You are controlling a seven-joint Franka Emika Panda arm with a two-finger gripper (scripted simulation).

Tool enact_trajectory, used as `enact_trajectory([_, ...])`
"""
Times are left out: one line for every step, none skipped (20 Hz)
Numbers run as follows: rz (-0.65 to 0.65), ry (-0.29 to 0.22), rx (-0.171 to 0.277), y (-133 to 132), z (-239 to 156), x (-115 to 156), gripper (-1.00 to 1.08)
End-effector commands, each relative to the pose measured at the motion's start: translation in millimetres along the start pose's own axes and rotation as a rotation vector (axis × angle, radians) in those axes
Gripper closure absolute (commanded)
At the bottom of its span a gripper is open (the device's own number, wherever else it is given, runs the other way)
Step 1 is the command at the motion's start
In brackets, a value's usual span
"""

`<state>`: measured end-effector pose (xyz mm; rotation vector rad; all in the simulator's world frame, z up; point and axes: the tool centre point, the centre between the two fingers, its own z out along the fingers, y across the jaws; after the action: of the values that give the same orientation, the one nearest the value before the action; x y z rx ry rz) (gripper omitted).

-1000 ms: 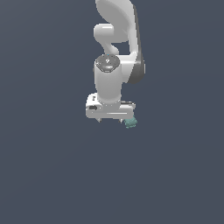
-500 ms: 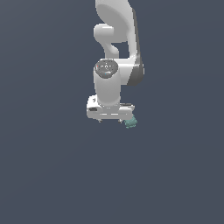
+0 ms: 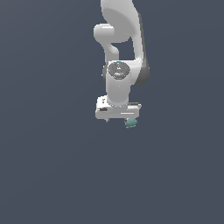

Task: Pick up the object and move it to a goal position.

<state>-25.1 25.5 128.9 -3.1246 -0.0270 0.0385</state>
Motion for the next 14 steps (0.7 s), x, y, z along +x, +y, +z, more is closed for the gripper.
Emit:
enact_trajectory([-0.040,0.004,-0.005,-18,9,-9,-0.92])
enact_trajectory([-0.059,0.006,-0.007,-26,13,-13,-0.92])
enact_trajectory([-0.078,0.008,-0.010,-34,17,-18,-0.92])
enact_trajectory([-0.097,0.010,-0.012,-42,21,-23,-0.92])
enact_trajectory([-0.115,0.012,-0.013,-49,24,-27,-0.92])
enact_trajectory([-0.131,0.014,-0.015,-56,28,-31,-0.92])
enact_trajectory([-0.145,0.016,-0.016,-62,30,-35,-0.92])
enact_trajectory([-0.158,0.017,-0.017,-67,33,-39,-0.92])
enact_trajectory([-0.170,0.018,-0.017,-71,35,-42,-0.92])
enact_trajectory([-0.180,0.019,-0.018,-75,37,-45,-0.92])
enact_trajectory([-0.188,0.020,-0.018,-78,39,-48,-0.92])
enact_trajectory([-0.195,0.021,-0.019,-81,40,-50,-0.92])
enact_trajectory([-0.201,0.022,-0.019,-83,41,-51,-0.92])
enact_trajectory([-0.204,0.022,-0.019,-85,42,-52,-0.92])
